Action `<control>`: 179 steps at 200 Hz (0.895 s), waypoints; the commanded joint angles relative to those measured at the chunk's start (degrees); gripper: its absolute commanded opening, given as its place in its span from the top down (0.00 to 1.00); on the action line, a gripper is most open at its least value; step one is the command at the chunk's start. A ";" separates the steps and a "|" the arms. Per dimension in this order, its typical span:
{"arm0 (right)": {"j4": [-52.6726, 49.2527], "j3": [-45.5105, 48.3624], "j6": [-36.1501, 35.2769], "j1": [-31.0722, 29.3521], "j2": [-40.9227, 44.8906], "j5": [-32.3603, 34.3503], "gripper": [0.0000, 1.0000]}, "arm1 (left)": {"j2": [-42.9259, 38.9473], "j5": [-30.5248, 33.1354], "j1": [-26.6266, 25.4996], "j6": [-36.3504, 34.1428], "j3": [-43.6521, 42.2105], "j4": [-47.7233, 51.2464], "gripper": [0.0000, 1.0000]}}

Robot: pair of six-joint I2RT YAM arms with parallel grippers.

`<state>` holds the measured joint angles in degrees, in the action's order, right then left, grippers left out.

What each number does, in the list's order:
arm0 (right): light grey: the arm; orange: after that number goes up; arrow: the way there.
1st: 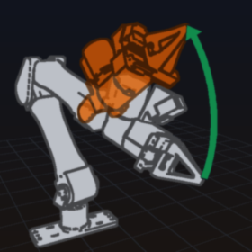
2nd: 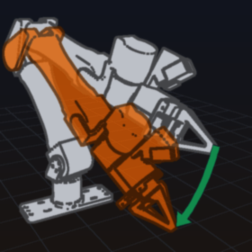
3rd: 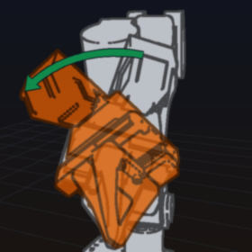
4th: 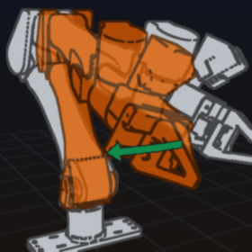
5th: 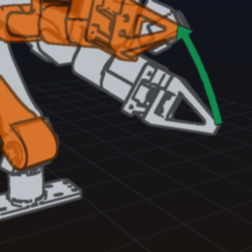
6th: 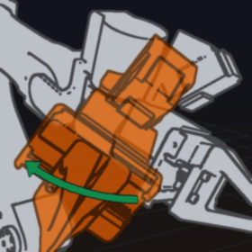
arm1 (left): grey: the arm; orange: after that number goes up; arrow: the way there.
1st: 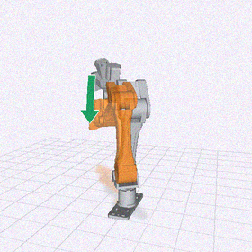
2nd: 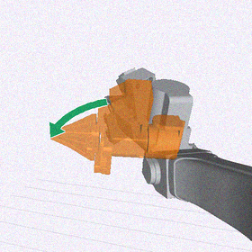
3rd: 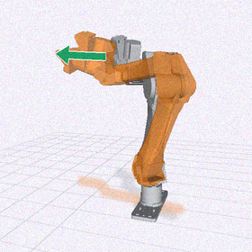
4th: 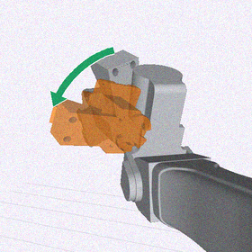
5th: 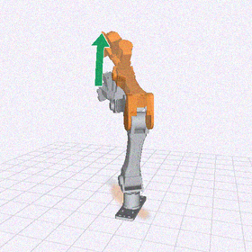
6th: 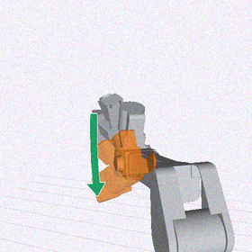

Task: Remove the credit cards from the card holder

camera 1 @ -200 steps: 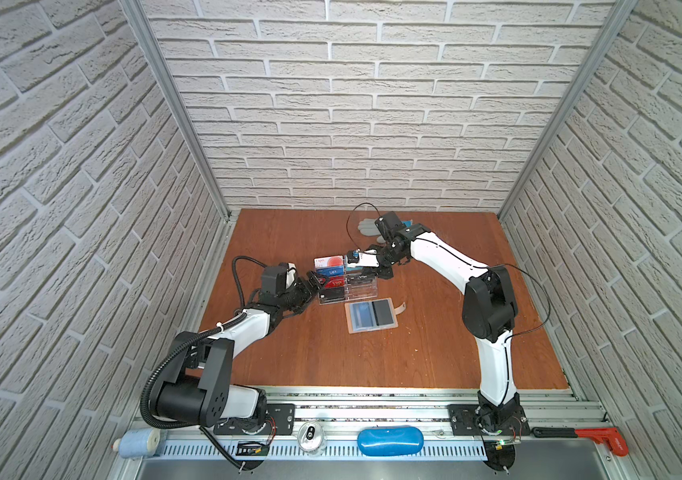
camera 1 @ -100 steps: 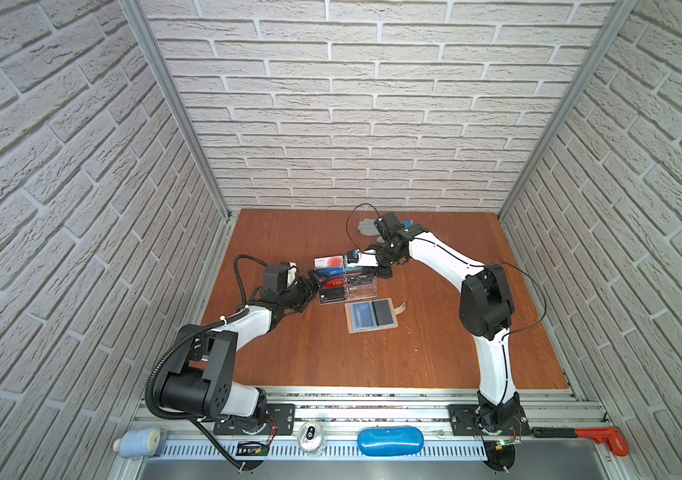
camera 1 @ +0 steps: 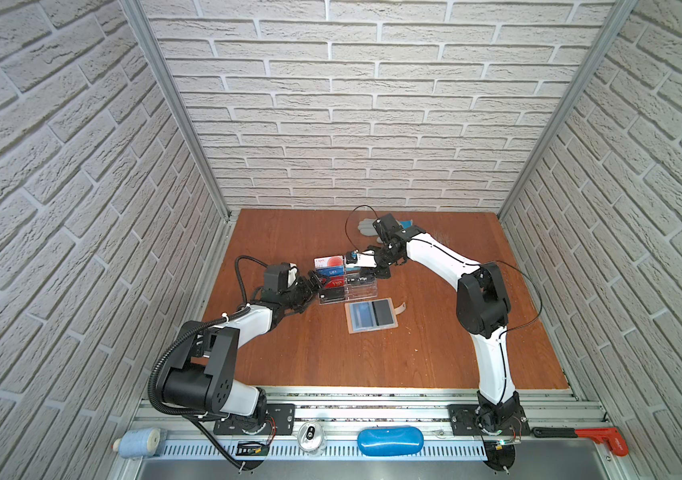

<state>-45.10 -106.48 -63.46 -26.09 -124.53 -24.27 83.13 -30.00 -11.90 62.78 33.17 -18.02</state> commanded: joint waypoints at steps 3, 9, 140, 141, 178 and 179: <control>1.83 -0.13 0.91 -0.16 0.08 -1.28 0.85 | 0.44 -0.50 0.50 -0.78 1.12 -2.46 0.02; 1.87 -0.05 0.93 -0.16 0.14 -1.22 0.85 | 0.38 -0.50 0.52 -0.74 1.00 -2.54 0.02; 16.52 16.31 9.70 0.16 18.60 -3.58 0.48 | -7.00 2.55 -1.17 -1.82 0.19 2.60 0.02; 16.75 16.48 9.86 0.16 18.83 -3.50 0.46 | -7.01 2.52 -1.22 -1.85 0.16 2.62 0.02; 25.13 20.48 21.30 0.53 23.19 5.77 0.03 | -8.01 4.05 -3.77 -1.71 0.39 3.08 0.02; 25.40 20.59 21.73 0.52 23.28 6.10 0.03 | -8.04 4.11 -3.89 -1.70 0.40 3.08 0.02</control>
<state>-28.51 -88.18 -51.94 -26.09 -103.46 -24.49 76.40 -27.46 -13.98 62.35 33.17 -15.14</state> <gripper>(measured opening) 0.954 0.982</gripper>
